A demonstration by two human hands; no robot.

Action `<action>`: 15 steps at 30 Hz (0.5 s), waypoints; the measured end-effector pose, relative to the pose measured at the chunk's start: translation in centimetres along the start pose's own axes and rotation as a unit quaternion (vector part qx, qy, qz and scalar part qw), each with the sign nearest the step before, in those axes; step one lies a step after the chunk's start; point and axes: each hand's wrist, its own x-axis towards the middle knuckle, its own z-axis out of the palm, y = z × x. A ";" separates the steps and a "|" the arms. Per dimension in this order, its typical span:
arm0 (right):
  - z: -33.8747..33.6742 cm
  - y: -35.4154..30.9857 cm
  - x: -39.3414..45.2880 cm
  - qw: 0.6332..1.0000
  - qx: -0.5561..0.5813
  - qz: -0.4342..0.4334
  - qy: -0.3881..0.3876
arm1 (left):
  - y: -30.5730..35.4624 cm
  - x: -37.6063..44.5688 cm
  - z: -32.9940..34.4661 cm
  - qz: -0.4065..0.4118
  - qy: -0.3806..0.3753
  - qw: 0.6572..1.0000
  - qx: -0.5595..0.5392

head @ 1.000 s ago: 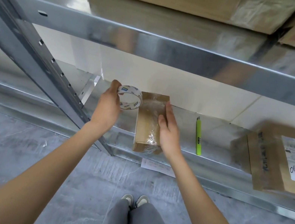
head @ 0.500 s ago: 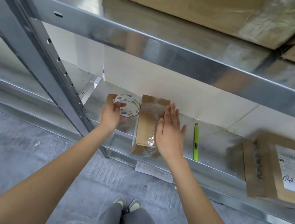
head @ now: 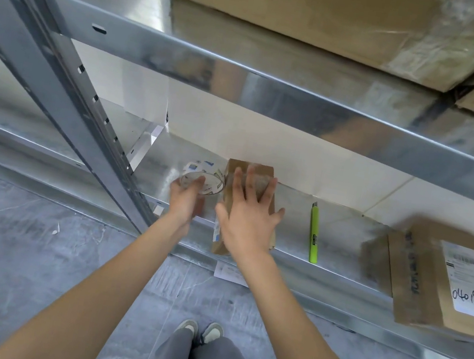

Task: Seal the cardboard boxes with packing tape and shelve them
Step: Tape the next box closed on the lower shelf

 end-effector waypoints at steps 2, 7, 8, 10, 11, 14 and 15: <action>0.0 -0.1 -0.3 1.000 -0.002 -0.011 0.005 | -1.1 -0.2 -0.1 -0.047 -0.051 0.997 0.043; -1.0 1.8 -0.5 0.999 0.042 -0.015 0.024 | -0.7 -1.8 1.5 -0.058 -0.109 0.987 0.103; -1.1 2.6 -0.7 0.997 0.068 -0.013 0.031 | -0.2 -2.1 2.1 -0.036 -0.118 0.987 0.101; -1.1 4.3 -1.3 0.987 0.145 0.000 0.073 | 0.7 -2.4 3.4 0.043 -0.124 0.984 0.118; -0.9 4.8 -1.7 0.976 0.189 0.004 0.107 | 1.1 -2.8 4.1 0.079 -0.114 0.983 0.121; -0.1 5.9 -2.1 0.934 0.296 -0.011 0.201 | 1.4 -4.1 6.0 0.145 -0.057 0.973 0.168; 0.1 6.1 -2.0 0.918 0.334 -0.016 0.215 | 1.2 -4.4 6.6 0.171 -0.023 0.959 0.226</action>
